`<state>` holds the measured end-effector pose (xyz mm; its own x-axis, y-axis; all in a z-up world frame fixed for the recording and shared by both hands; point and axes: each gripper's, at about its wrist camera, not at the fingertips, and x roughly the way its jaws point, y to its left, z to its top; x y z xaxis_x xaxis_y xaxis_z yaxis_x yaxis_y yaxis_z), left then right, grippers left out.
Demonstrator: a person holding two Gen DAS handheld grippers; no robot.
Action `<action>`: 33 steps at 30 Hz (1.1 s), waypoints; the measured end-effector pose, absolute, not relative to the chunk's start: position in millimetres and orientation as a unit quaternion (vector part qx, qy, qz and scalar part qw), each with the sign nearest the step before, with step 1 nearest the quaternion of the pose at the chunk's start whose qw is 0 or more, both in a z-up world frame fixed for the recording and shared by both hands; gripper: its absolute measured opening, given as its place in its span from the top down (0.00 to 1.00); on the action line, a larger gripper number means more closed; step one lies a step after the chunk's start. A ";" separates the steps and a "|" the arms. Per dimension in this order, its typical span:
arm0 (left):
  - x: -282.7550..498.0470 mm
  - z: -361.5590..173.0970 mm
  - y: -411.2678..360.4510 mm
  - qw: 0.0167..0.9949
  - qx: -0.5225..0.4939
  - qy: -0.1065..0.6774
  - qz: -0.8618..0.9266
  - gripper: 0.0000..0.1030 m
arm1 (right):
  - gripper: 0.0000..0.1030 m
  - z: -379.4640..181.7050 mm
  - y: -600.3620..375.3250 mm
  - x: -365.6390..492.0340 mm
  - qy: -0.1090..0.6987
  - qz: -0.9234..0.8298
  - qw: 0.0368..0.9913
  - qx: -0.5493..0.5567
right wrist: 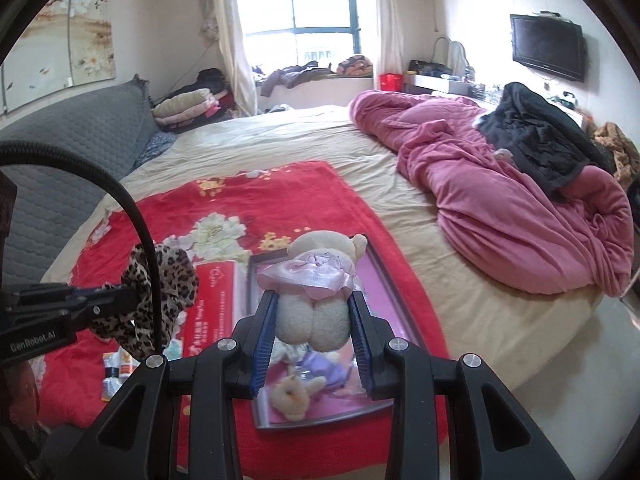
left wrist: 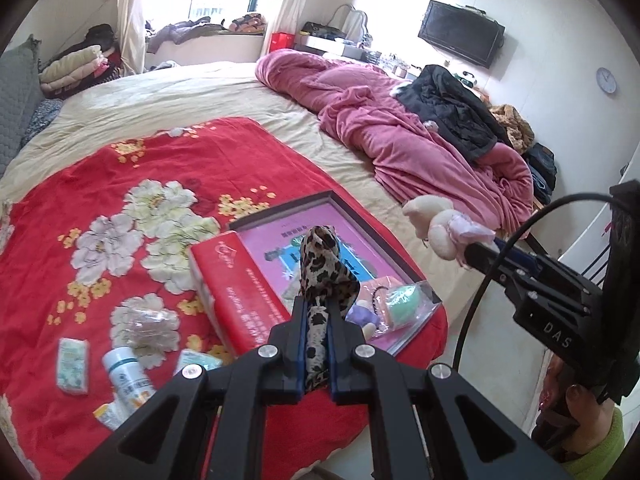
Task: Organize soft objects
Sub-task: 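Carry the bear and leopard cloth with both tools over the tray, then hold the bear and leopard cloth with both tools above the tray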
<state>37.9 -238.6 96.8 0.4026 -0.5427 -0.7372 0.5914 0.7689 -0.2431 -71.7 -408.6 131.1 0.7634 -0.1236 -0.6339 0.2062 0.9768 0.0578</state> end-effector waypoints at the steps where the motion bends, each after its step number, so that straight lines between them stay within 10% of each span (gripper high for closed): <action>1: 38.0 92.4 -244.4 0.835 0.029 0.432 -0.340 0.92 | 0.64 130.0 -412.6 -73.0 0.333 -0.092 0.936 0.063; 33: 70.3 9.0 -316.8 0.799 0.073 0.491 -0.339 0.92 | 0.64 63.1 -457.7 -28.1 0.385 -0.095 0.915 0.078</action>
